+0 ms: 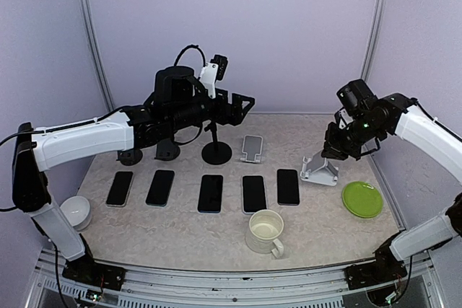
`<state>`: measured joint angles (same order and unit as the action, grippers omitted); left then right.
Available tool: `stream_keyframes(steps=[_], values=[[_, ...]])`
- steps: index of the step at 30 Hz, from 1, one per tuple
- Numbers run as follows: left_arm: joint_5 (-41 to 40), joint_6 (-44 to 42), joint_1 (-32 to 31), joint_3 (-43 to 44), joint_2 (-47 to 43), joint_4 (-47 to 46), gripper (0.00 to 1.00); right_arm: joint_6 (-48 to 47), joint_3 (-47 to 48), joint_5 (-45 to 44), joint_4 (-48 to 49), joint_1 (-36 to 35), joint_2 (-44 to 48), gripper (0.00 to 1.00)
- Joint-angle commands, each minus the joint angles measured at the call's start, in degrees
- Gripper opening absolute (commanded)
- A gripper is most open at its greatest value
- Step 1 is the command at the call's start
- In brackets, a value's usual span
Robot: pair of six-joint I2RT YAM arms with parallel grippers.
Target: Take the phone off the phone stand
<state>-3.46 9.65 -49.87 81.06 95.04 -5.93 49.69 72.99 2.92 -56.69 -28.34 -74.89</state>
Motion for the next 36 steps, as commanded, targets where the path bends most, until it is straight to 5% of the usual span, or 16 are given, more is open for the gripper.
stream_keyframes(steps=[1, 9, 18, 36], values=[[-0.3, -0.8, 0.6, -1.0, -1.8, -2.8, 0.94, -12.6, 5.2, 2.3, 2.4, 6.5, -5.1, 0.0], [-1.1, -0.9, 1.0, -2.0, -2.8, -2.5, 0.94, -28.5, 22.5, 7.1, 8.7, 12.8, -22.6, 0.0], [-2.5, -0.9, 1.5, -4.2, -4.8, -2.5, 0.94, -37.3, 45.0, 12.9, 3.5, 14.0, -42.7, 0.0], [-0.6, -1.2, 3.4, -5.2, -5.4, -2.5, 0.94, -49.6, 49.3, 20.3, -1.6, 17.0, -54.9, 0.0]])
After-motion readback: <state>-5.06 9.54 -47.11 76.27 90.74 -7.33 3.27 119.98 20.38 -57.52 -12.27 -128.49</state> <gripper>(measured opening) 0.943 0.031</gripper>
